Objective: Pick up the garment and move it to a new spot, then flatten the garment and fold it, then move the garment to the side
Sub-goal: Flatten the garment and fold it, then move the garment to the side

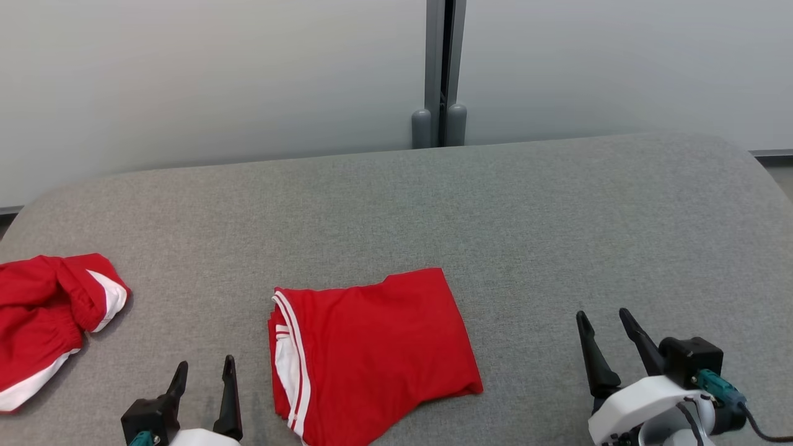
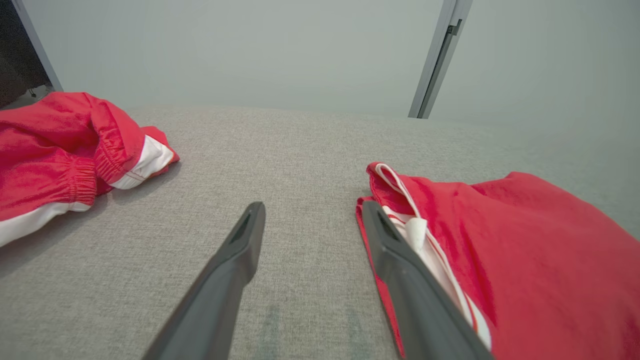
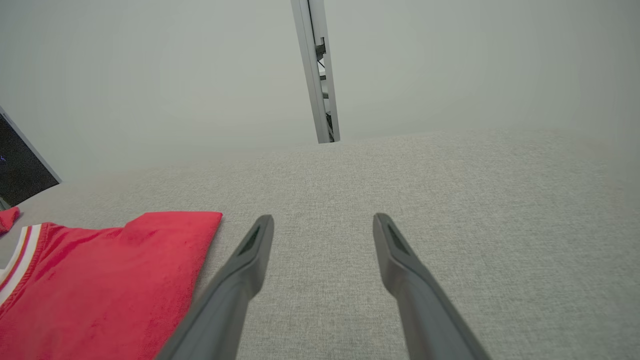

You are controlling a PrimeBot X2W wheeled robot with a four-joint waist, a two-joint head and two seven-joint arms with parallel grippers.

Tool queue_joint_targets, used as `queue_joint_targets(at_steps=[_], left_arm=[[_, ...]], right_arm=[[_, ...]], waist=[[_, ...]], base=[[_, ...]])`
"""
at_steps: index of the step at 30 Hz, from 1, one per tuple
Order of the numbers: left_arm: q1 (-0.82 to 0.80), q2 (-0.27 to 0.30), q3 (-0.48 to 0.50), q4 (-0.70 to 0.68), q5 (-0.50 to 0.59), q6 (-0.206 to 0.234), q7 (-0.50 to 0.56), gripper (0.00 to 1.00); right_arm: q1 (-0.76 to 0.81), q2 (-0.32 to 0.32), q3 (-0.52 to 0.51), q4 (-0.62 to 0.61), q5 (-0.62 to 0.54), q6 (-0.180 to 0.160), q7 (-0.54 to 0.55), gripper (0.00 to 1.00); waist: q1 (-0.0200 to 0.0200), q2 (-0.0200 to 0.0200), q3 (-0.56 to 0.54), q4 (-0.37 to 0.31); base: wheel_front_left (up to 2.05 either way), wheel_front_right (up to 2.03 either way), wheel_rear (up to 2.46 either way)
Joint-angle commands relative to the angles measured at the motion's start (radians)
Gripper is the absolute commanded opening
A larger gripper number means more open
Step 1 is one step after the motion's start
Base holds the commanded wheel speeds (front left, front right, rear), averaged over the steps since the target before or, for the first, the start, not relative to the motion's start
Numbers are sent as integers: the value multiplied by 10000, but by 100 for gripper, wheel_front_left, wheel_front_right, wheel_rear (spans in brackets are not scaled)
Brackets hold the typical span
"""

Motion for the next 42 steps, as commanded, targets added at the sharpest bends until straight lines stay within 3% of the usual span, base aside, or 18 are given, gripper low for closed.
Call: queue_joint_targets(at_steps=[1,11,18,28,36,37,38,39,42], left_arm=[[164,44,83,-80,128,8,-2,100],[569,46,262,-390,377,30,-2,100],[326,44,-107,-390,296,3,-3,100],[-372,46,-893,-358,60,29,-1,100],[-551,41,-1021,-321,-49,78,-3,100],[-558,48,-1013,-325,-60,80,-1,100],[-569,44,-1015,-340,-65,82,-1,100],[-592,41,-1015,-356,-69,95,-1,100],[-663,41,-1057,-420,-60,137,-3,100]], right_arm=[[189,-64,-70,-20,60,0,-47,100],[500,-60,-26,-44,49,0,-47,100],[207,-52,505,120,-263,0,-48,100],[-1564,-66,1651,1361,-657,-1,-46,100],[-2658,-61,2605,3561,87,0,156,100],[-2696,-61,2723,3762,292,0,280,65],[-2746,-72,2875,3919,413,-1,300,14],[-2833,-64,3007,4093,405,-1,305,0],[-3184,-113,3129,4434,421,-6,198,0]], waist=[[0,0,-87,-60],[0,0,-184,-54],[0,0,168,371],[0,0,1238,1575],[0,0,1512,2215],[0,0,1529,2229],[0,0,1547,2237],[0,0,1565,2236],[0,0,1619,2152]], base=[[0,0,0],[0,0,0],[0,0,0],[0,0,0],[0,0,0],[0,0,0],[0,0,0],[0,0,0],[0,0,0]])
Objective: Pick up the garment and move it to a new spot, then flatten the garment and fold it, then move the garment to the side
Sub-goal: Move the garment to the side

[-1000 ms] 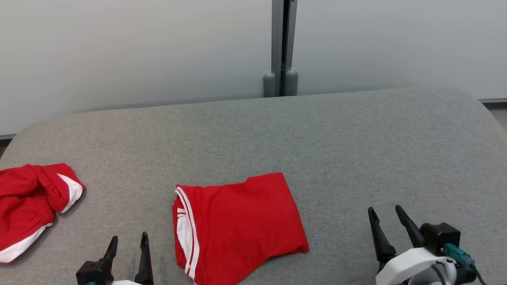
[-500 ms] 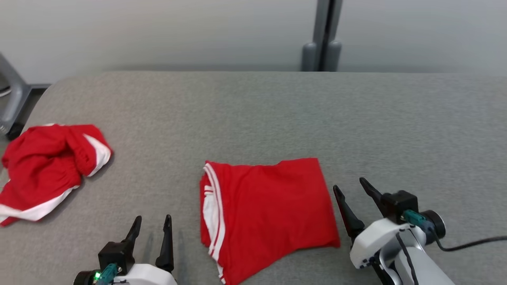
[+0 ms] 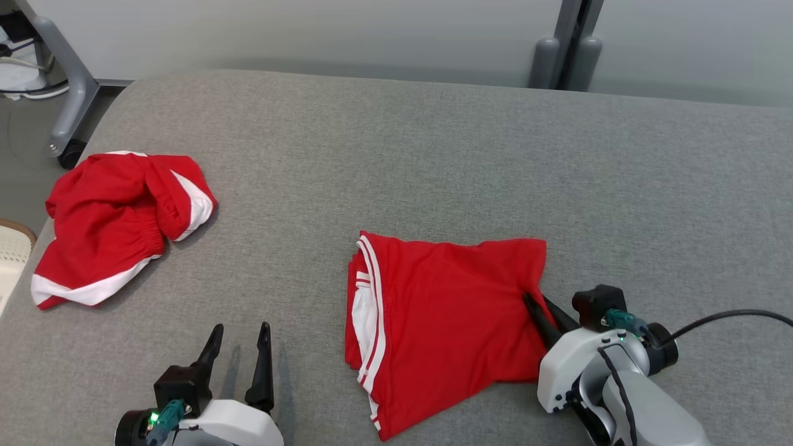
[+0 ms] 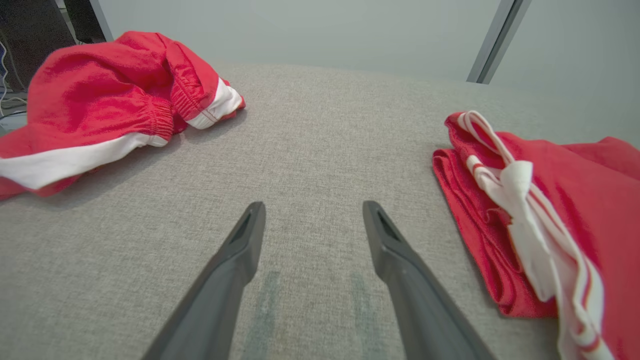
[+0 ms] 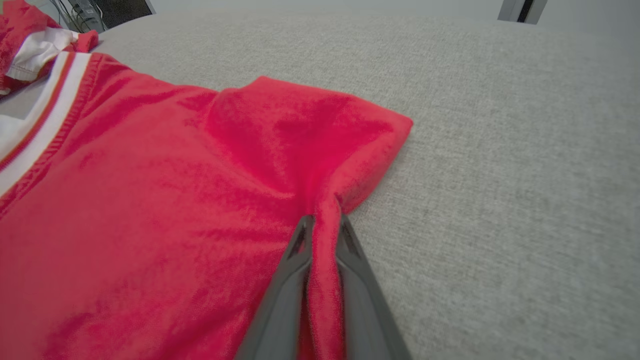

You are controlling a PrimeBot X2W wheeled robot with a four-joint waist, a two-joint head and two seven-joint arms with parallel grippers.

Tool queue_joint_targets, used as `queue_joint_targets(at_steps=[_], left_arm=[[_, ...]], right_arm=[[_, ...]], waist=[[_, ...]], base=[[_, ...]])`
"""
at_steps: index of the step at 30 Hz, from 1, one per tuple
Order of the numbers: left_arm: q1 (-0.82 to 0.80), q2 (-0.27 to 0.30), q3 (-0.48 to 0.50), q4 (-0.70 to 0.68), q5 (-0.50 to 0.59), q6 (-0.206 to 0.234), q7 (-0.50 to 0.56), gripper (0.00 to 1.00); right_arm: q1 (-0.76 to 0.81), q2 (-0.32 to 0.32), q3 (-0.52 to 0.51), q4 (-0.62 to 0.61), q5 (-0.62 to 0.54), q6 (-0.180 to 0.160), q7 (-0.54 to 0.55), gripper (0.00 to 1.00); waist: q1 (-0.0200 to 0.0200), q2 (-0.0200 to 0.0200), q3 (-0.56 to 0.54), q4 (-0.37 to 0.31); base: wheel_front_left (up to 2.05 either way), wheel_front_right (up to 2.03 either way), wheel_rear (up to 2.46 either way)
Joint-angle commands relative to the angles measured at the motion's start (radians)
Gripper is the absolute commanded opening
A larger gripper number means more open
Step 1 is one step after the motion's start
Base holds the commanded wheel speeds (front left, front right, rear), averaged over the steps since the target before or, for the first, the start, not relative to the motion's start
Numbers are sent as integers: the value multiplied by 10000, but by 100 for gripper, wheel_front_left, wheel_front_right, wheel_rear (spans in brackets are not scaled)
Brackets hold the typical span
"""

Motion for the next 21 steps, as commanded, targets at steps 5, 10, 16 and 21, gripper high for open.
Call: queue_joint_targets(at_steps=[5,10,16,21], left_arm=[[-211,38,35,-99,92,16,-3,100],[-334,37,65,-94,253,-116,-5,100],[-559,37,32,-125,452,-202,-3,100],[-710,40,-115,-56,583,-347,-5,100]], right_arm=[[-419,-190,-137,364,-83,-25,-164,0],[-483,-162,-172,63,252,-16,-241,0],[-109,-150,-275,-470,175,-11,-241,0],[198,-141,-383,-681,122,-11,-243,0]], waist=[[0,0,-11,-516],[0,0,-64,-1646],[0,0,-75,-3512],[0,0,-162,-4914]], base=[[0,0,0],[0,0,0],[0,0,0],[0,0,0]])
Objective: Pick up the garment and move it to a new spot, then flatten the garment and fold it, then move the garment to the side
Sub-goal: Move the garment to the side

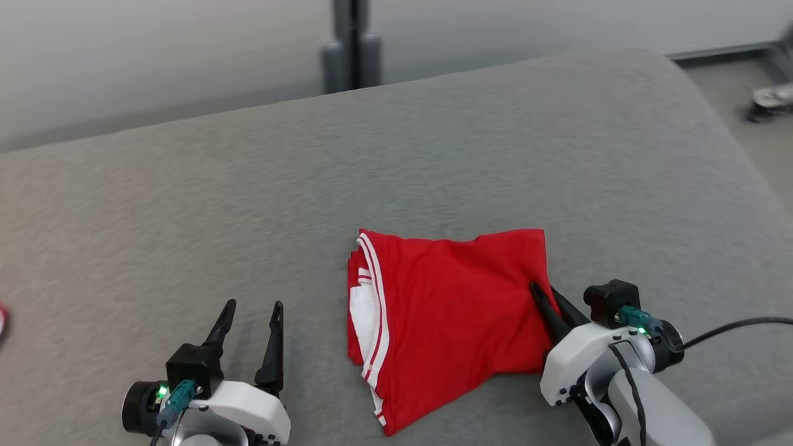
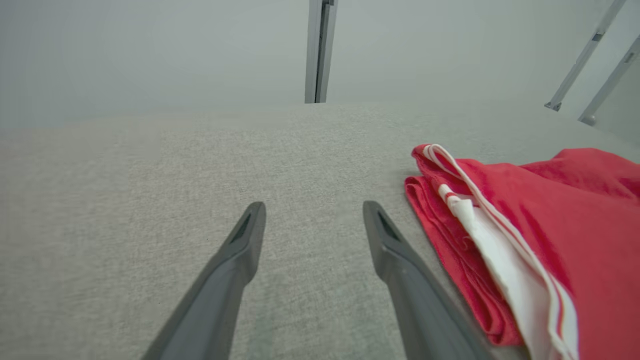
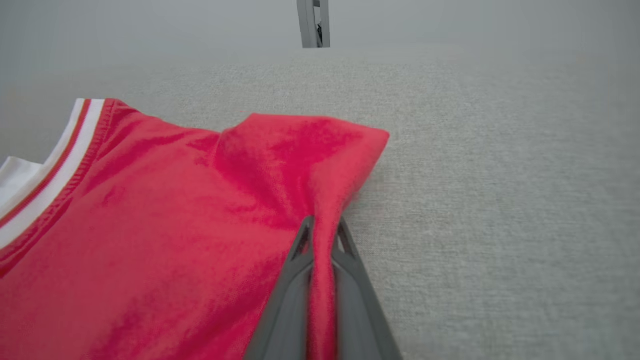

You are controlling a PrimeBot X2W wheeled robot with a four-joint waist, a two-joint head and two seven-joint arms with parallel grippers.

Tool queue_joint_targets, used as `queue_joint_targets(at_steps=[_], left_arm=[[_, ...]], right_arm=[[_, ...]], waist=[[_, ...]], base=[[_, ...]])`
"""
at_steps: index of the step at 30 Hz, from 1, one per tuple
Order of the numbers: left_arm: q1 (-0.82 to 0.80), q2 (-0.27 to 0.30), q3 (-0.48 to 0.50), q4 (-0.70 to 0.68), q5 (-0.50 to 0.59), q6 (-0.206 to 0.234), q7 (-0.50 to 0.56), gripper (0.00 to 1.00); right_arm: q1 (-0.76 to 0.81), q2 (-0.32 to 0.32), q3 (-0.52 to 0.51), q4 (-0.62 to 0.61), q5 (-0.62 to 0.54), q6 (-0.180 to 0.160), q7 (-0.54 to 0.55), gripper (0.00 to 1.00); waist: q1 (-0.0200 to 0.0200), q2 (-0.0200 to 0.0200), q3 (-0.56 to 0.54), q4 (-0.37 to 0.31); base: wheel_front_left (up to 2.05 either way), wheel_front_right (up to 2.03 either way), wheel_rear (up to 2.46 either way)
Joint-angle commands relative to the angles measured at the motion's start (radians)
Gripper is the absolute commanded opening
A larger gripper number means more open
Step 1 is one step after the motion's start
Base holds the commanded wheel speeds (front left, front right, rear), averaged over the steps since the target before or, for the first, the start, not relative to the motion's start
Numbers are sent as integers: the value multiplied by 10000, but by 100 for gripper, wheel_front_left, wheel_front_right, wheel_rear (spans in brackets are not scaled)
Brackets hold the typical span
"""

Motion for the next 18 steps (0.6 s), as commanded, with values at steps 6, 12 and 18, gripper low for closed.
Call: queue_joint_targets(at_steps=[6,12,18], left_arm=[[-225,52,-349,16,167,-192,-1,100],[-272,54,-750,-20,259,-289,-1,100],[-448,55,-991,-28,397,-380,-3,100]], right_arm=[[296,-75,-82,-212,100,-3,-59,0],[291,-68,-256,-311,-96,-3,-59,0],[-256,-71,-647,-308,-504,-3,-60,0]], waist=[[0,0,-54,-2256],[0,0,74,-2756],[0,0,477,-2407]], base=[[0,0,0],[0,0,0],[0,0,0]])
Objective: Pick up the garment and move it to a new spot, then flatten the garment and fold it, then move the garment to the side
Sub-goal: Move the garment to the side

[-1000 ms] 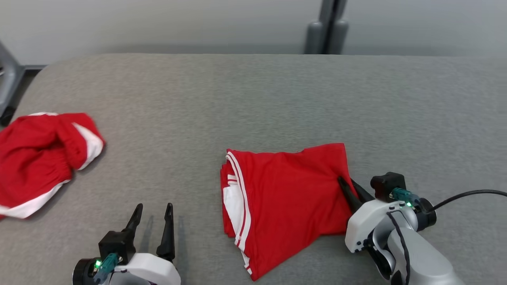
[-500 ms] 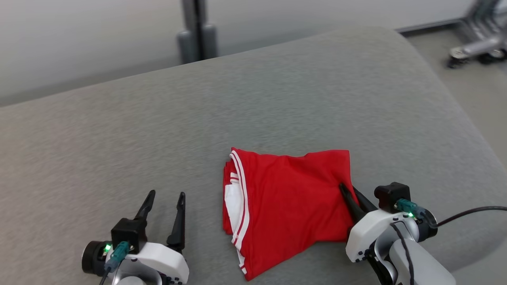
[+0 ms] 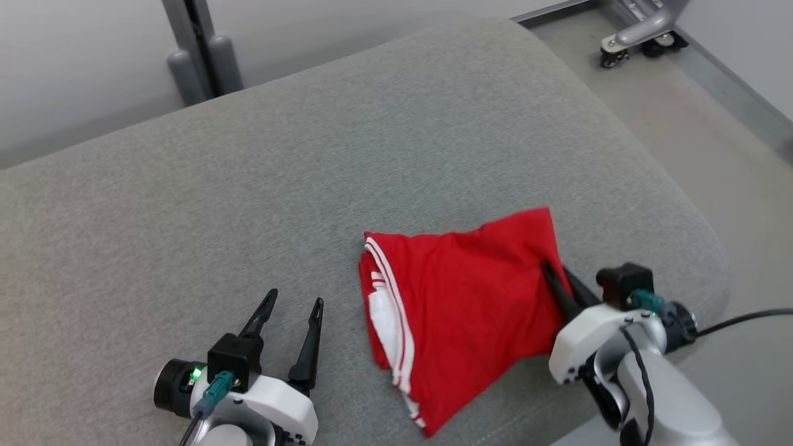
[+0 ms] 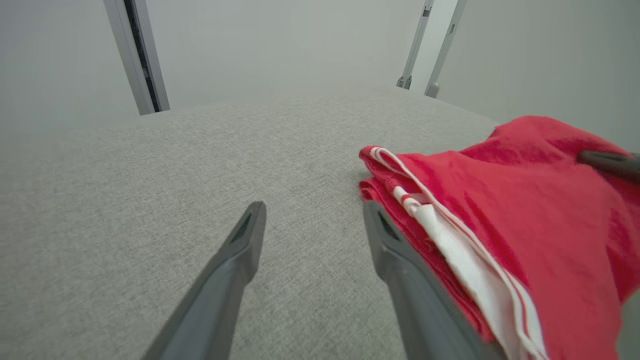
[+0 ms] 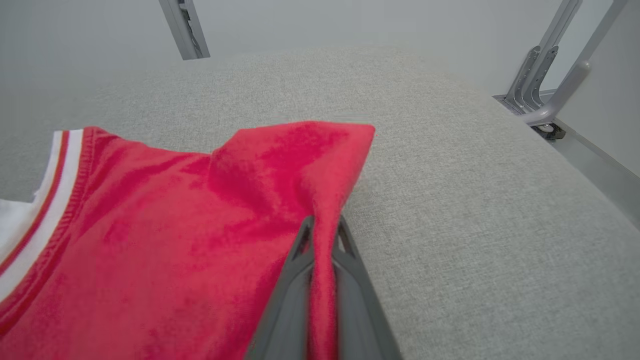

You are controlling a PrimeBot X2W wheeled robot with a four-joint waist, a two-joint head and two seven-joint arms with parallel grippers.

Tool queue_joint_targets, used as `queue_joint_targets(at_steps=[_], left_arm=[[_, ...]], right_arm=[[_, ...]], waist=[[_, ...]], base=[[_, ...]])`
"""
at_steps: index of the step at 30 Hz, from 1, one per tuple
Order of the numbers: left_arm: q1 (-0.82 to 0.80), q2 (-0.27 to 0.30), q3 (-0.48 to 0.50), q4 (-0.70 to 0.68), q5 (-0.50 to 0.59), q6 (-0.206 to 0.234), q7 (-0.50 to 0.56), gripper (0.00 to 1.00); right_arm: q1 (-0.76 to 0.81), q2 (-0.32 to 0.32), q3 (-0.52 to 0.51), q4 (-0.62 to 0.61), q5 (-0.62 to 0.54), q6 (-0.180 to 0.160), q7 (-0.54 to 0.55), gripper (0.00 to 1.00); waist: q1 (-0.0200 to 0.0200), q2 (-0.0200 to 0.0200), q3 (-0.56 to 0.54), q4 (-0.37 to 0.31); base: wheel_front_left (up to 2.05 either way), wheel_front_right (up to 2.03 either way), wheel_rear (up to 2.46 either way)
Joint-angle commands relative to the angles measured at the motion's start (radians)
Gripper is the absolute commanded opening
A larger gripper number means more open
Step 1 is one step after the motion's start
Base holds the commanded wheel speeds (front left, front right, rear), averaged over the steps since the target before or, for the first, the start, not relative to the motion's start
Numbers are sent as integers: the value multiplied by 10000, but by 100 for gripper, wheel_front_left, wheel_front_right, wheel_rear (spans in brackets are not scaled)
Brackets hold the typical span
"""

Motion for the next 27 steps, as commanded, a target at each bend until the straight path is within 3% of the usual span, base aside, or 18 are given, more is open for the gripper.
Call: queue_joint_targets(at_steps=[1,10,13,21,27], left_arm=[[-211,65,-49,25,156,-96,-3,100],[-836,69,87,5,608,-253,-3,100],[-1071,80,198,-103,833,-320,-3,100],[-1266,84,321,-134,1038,-428,0,100],[-1327,94,319,-133,1060,-455,2,100]], right_arm=[[-474,-82,-198,53,-319,-3,-50,0],[-2476,-752,-1209,852,-1480,-5,-51,0],[-3589,-1542,-2334,1587,-2244,-3,-49,0],[-4544,-3226,-5331,2836,-4140,-3,-23,0],[-4265,-3798,-7582,2697,-5561,-5,123,0]], waist=[[-1,-1,273,392],[-1,-1,1240,1891],[-1,-1,1644,2583],[-1,-1,2127,3468],[-1,-1,2249,3676]], base=[[0,0,0],[0,0,0],[0,0,0],[0,0,0],[0,0,0]])
